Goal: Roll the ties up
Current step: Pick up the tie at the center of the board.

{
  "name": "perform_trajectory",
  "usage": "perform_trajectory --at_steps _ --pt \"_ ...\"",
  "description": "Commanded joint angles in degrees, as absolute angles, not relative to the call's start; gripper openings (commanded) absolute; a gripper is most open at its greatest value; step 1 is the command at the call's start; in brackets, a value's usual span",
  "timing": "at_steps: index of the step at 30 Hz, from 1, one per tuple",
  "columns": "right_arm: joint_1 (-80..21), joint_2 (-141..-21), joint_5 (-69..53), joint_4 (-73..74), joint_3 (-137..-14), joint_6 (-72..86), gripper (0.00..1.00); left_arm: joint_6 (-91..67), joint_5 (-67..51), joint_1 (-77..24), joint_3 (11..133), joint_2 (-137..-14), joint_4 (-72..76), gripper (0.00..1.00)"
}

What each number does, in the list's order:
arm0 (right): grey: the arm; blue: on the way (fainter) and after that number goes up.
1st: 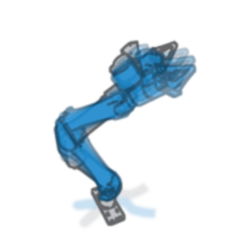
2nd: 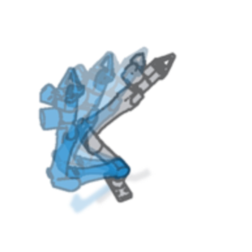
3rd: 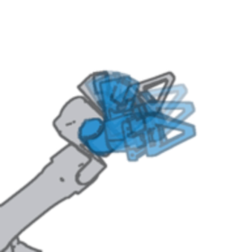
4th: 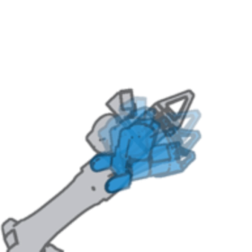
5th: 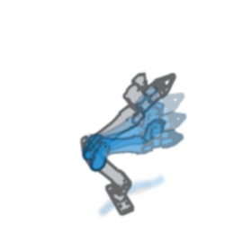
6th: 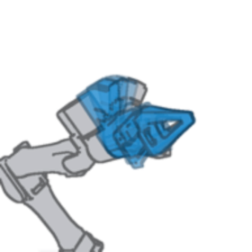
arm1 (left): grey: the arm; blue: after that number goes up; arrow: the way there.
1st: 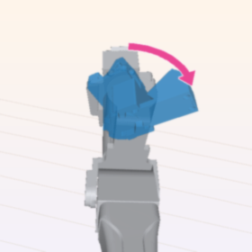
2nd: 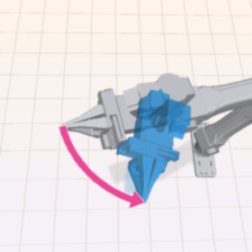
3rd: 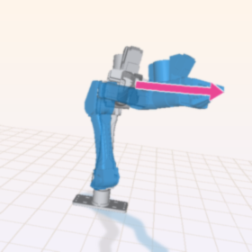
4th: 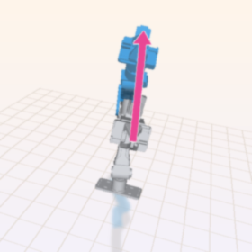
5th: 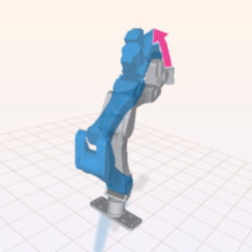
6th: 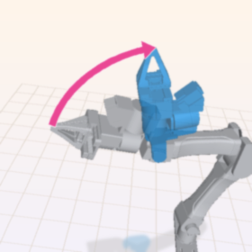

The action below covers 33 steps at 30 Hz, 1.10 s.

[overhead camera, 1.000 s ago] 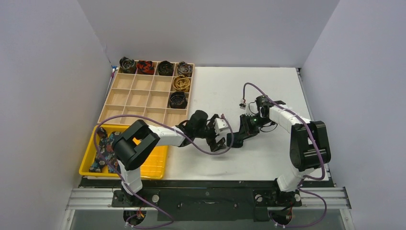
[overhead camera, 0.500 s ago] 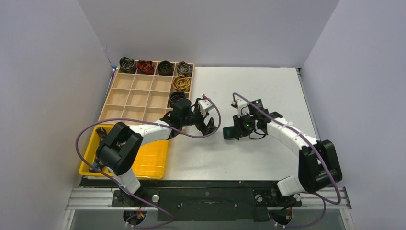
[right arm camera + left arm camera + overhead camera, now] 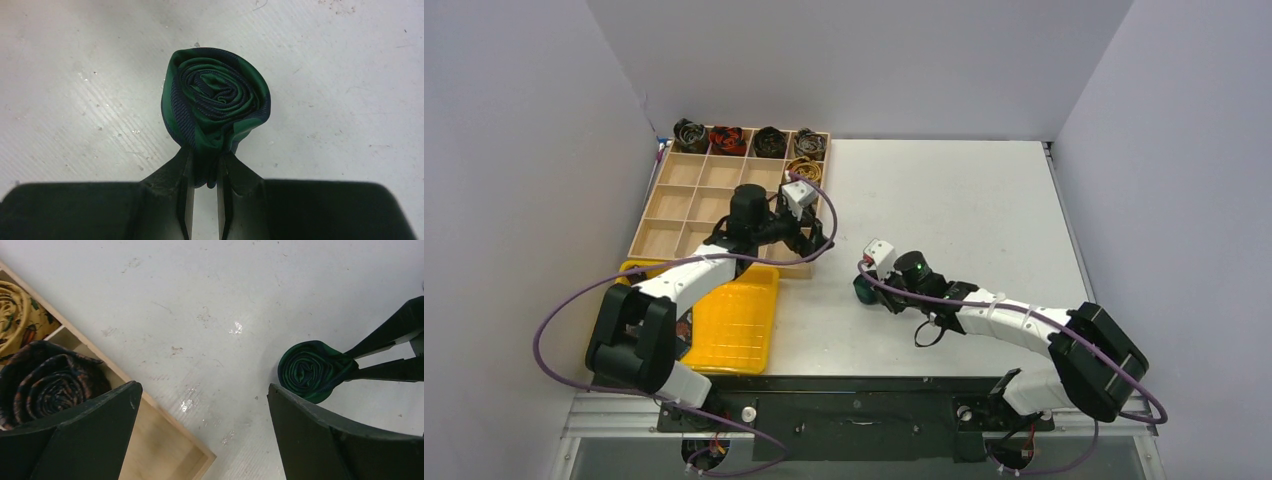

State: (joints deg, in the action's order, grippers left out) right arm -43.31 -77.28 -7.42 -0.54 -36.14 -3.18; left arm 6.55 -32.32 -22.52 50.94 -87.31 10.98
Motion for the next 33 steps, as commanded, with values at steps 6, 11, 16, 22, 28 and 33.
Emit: perform_trajectory --at_steps 6,11,16,22,28,33 --pt "-34.2 -77.1 -17.5 2.2 -44.5 11.3 0.0 10.7 -42.1 -19.3 43.8 -78.4 10.8 0.97" --pt "-26.4 -83.4 -36.4 16.3 -50.5 13.3 0.0 18.2 -40.2 -24.7 42.8 -80.2 12.9 0.97" --pt "-20.0 -86.7 -42.5 21.6 -53.4 12.1 0.0 13.4 -38.7 -26.6 47.4 -83.7 13.0 0.98" --pt "-22.0 -79.6 -32.0 12.0 -52.3 8.7 0.0 2.2 -34.9 -24.4 49.9 -84.3 13.1 0.98" --pt "-28.7 -79.2 -23.3 3.3 -54.5 2.4 0.0 -6.8 -34.3 -17.2 56.7 -83.5 2.8 0.98" --pt "-36.4 -86.6 -17.0 0.6 -61.7 -0.3 0.0 -9.8 -31.6 -11.6 56.7 -79.7 -0.7 0.97"
